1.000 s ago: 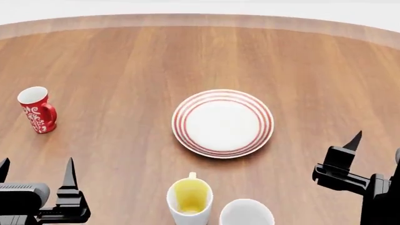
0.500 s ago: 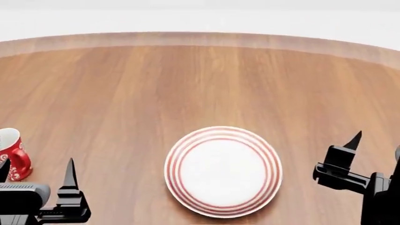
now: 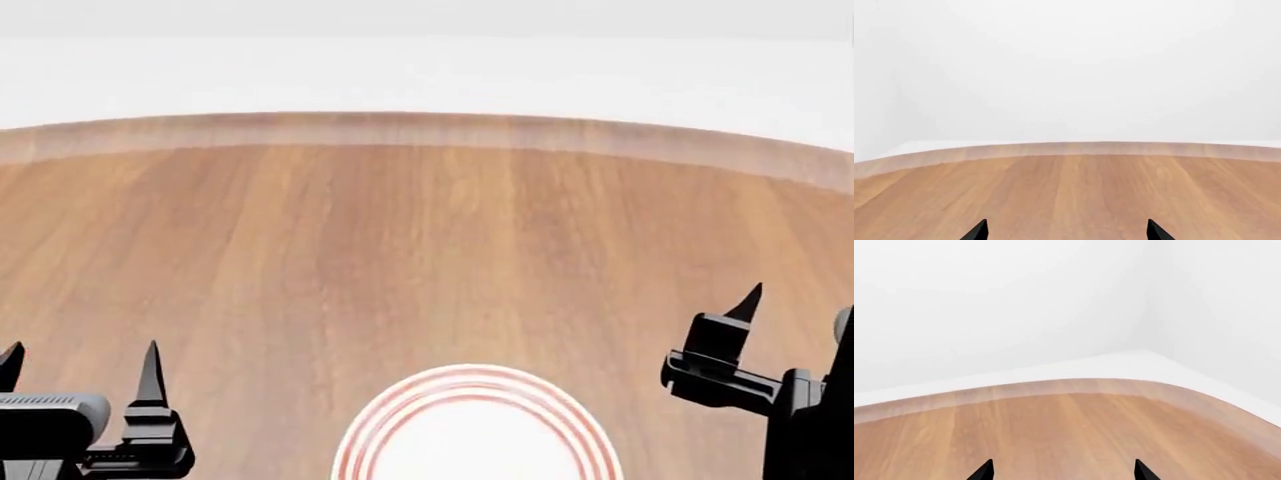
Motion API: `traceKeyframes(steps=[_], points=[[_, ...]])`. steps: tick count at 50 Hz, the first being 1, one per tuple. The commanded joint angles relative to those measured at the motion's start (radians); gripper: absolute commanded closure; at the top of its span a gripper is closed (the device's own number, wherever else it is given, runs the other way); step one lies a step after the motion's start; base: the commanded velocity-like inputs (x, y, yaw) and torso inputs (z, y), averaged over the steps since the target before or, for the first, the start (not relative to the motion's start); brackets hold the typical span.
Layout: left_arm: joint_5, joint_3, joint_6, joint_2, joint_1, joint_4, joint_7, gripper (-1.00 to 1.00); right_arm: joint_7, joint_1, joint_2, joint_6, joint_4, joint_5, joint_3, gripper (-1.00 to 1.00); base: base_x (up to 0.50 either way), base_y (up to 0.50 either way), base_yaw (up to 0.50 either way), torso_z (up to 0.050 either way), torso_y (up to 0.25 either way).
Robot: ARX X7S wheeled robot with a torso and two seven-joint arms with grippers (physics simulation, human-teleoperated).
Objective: Pick up the red mug and put it on the plate
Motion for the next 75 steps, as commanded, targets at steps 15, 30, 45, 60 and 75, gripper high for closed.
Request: traceKeyframes(steps=[15, 30, 45, 60, 75], points=[[-0.028, -0.035, -0.047, 0.020, -0.011, -0.020, -0.070, -1.00, 0.020, 0.007, -0.002, 0.010, 0.029, 0.000, -0.014, -1.00, 0.00, 0.00, 0.00, 0.000, 0.000], [-0.046, -0.247, -0.116, 0.149, -0.134, -0.185, -0.396, -1.00, 0.017, 0.012, -0.001, 0.004, 0.058, 0.002, -0.037, -1.00, 0.00, 0.00, 0.00, 0.000, 0.000], [-0.071, -0.251, -0.073, 0.136, -0.157, -0.260, -0.534, -1.00, 0.020, 0.012, -0.002, -0.016, 0.084, 0.000, -0.050, -1.00, 0.00, 0.00, 0.00, 0.000, 0.000], [-0.119, -0.232, -0.102, 0.104, -0.197, -0.343, -0.531, -1.00, 0.021, 0.012, -0.001, -0.023, 0.091, 0.006, -0.056, -1.00, 0.00, 0.00, 0.00, 0.000, 0.000], [-0.132, -0.203, -0.073, 0.083, -0.260, -0.512, -0.508, -1.00, 0.017, 0.005, -0.003, -0.055, 0.126, 0.003, -0.071, -1.00, 0.00, 0.00, 0.00, 0.000, 0.000]])
